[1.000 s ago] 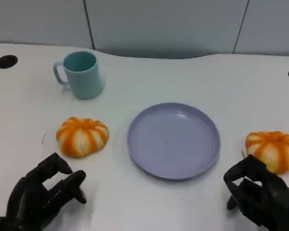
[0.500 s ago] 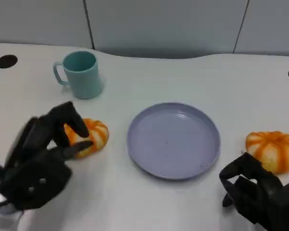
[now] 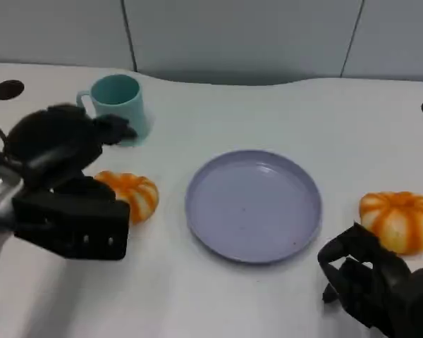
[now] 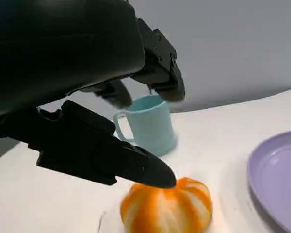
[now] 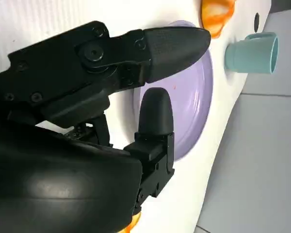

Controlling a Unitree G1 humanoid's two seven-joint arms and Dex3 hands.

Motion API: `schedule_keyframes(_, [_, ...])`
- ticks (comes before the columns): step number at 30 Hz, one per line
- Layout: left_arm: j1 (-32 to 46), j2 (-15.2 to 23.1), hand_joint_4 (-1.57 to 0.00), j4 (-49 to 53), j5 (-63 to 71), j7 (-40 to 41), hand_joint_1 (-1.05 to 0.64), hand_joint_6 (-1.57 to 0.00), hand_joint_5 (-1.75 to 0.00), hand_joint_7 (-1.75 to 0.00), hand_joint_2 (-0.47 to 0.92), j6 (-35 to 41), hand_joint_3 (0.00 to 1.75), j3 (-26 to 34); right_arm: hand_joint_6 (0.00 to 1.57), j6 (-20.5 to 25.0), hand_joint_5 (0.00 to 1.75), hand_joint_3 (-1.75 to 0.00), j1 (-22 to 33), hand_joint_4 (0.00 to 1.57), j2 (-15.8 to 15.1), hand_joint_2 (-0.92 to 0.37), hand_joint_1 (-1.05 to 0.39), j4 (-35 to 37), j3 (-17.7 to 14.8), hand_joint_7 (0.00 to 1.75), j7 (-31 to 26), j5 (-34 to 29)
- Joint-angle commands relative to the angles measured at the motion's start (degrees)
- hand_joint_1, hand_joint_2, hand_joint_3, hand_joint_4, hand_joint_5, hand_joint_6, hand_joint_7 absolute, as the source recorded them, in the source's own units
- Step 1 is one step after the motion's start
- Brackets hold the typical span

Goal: Grasp the bread from the table and place it into the plate.

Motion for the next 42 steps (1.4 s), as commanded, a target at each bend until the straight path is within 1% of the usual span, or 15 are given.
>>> schedule_keyframes(1, [-6.2,-1.6,0.00,10.3,-0.4,-7.6,-0.91,-0.10,-0.01,0.00,0.92,2.7,0.08,-5.1,0.38,-1.5,1.75,-0.34,-0.3,0.59,-1.0,-0.92,-0.27,0.7,-0.5,1.75,0.1,0.2])
schedule_keyframes(5, [-12.1,-5.9,0.00,22.0,-0.4,-9.8,-0.90,-0.07,0.00,0.00,0.92,5.2,0.07,-9.0,0.38,-1.5,1.75,-0.34,0.0,0.60,-1.0,-0.92,-0.28,0.7,-0.7,1.75,0.3,0.4])
schedule_keyframes(14, [-19.9,-14.7,-0.01,46.1,0.2,-1.2,-0.91,-0.11,-0.01,-0.01,0.90,5.2,0.02,-15.1,0.37,-0.8,1.75,-0.35,1.4,0.59,-1.2,-0.92,-0.28,-1.3,-0.3,1.75,0.0,-0.4])
schedule_keyframes(23, [-19.1,-18.0,-0.14,55.4,-1.2,7.9,-0.81,-0.21,-0.06,-0.03,0.81,7.0,0.00,-16.6,0.35,0.6,1.75,-0.36,1.8,0.55,-1.1,-0.92,-0.27,-2.7,-0.2,1.75,0.0,-0.3])
schedule_keyframes(26, [-18.2,-18.0,-0.27,56.2,-1.1,11.4,-0.69,-0.35,-0.12,-0.07,0.78,7.0,0.00,-17.5,0.35,0.8,1.75,-0.36,1.8,0.55,-1.1,-0.92,-0.27,-2.8,-0.2,1.75,0.1,-0.2])
schedule_keyframes(27, [-18.0,-17.9,-0.39,56.3,-1.2,12.5,-0.55,-0.49,-0.21,-0.12,0.78,6.7,0.00,-17.7,0.35,0.9,1.75,-0.36,1.8,0.55,-1.1,-0.92,-0.27,-2.9,-0.2,1.75,0.1,-0.2])
schedule_keyframes(28, [-17.6,-17.7,-0.39,56.3,-1.1,14.4,-0.43,-0.60,-0.48,-0.19,0.81,6.1,0.00,-17.9,0.35,1.0,1.75,-0.36,1.8,0.55,-1.1,-0.92,-0.27,-3.0,-0.2,1.75,0.1,-0.1])
schedule_keyframes(29, [-17.3,-17.4,-0.37,56.2,-1.0,16.1,-0.36,-0.61,-0.75,-0.39,0.85,5.6,0.00,-18.1,0.35,0.8,1.75,-0.36,1.9,0.55,-1.1,-0.92,-0.27,-2.9,-0.3,1.75,0.1,0.0])
schedule_keyframes(31, [-16.7,-17.0,-0.37,56.0,-1.6,19.4,-0.29,-0.47,-1.20,-1.00,0.90,4.4,0.07,-17.9,0.35,0.7,1.75,-0.35,1.8,0.55,-1.1,-0.92,-0.28,-2.7,-0.4,1.75,0.1,0.1])
schedule_keyframes(32, [-16.4,-17.0,-0.37,56.0,-2.0,20.8,-0.25,-0.44,-1.44,-1.22,0.90,3.8,0.05,-17.6,0.35,0.7,1.75,-0.35,1.8,0.55,-1.2,-0.92,-0.28,-2.7,-0.5,1.75,0.1,0.1])
schedule_keyframes(33, [-15.9,-16.7,-0.38,55.9,-2.4,23.2,-0.22,-0.42,-1.59,-1.38,0.91,2.6,0.04,-17.4,0.35,1.2,1.75,-0.35,1.9,0.55,-1.2,-0.92,-0.28,-3.0,-0.4,1.75,0.0,-0.1])
schedule_keyframes(34, [-15.7,-16.6,-0.48,55.8,-2.6,24.8,-0.19,-0.48,-1.68,-1.43,0.90,1.7,0.02,-17.3,0.34,1.6,1.75,-0.35,2.0,0.55,-1.3,-0.92,-0.28,-3.3,-0.4,1.75,0.0,-0.2])
schedule_keyframes(35, [-15.0,-16.2,-0.52,55.7,-2.6,28.4,-0.18,-0.50,-1.71,-1.45,0.89,0.0,0.01,-17.3,0.34,1.8,1.75,-0.35,2.0,0.55,-1.4,-0.92,-0.28,-3.5,-0.5,1.75,0.1,-0.1])
schedule_keyframes(37, [-14.0,-15.8,-0.72,55.9,-2.7,33.0,-0.18,-0.56,-1.74,-1.60,0.91,-1.8,0.03,-17.2,0.34,1.0,1.75,-0.35,2.0,0.56,-1.4,-0.92,-0.26,-3.2,-0.6,1.75,0.3,0.1])
schedule_keyframes(42, [-12.3,-16.1,-0.75,56.5,-5.4,35.6,-0.18,-0.54,-1.75,-1.74,0.92,-3.7,0.13,-14.7,0.34,1.2,1.75,-0.35,1.9,0.56,-1.5,-0.92,-0.25,-3.2,-0.7,1.75,0.4,0.4])
